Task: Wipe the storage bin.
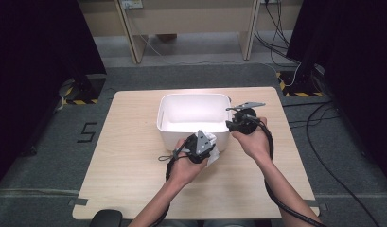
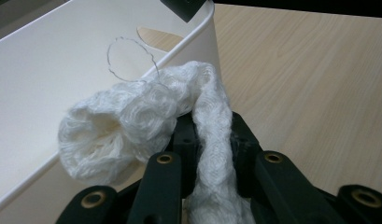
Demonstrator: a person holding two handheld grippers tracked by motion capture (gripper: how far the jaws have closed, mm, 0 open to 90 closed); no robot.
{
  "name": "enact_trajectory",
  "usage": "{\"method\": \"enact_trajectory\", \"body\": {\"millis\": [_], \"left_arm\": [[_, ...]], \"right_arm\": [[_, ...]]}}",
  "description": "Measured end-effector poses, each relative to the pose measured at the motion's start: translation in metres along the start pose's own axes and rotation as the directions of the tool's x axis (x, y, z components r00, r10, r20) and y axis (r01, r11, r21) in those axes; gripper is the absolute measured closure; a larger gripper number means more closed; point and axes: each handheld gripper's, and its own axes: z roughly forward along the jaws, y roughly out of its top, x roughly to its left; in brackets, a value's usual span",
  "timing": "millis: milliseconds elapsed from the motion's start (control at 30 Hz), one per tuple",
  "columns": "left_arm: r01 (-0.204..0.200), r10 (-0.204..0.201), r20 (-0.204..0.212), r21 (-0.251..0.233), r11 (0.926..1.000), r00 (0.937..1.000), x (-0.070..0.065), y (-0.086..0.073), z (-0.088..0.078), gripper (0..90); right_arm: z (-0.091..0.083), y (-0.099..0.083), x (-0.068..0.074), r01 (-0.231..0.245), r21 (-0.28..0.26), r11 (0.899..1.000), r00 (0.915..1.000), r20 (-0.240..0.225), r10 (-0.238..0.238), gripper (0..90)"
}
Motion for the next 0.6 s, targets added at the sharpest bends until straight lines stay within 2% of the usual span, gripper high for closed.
{"method": "enact_trajectory", "body": {"millis": [333, 600], "left_arm": [[0.0, 0.0, 0.005, -0.009, 1.0, 1.0, -0.0026, 0.0072, 0.0031, 77.2], [-0.004, 0.004, 0.013, -0.008, 1.0, 0.9999, -0.0033, 0.0054, 0.0081, 77.3]], "right_arm": [[0.0, 0.0, 0.0012, -0.002, 0.001, 1.0, 1.0, 0.008, 0.002, 70.4], [0.0, -0.0001, 0.001, -0.001, 0.0, 1.0, 1.0, 0.008, 0.001, 70.5]]}}
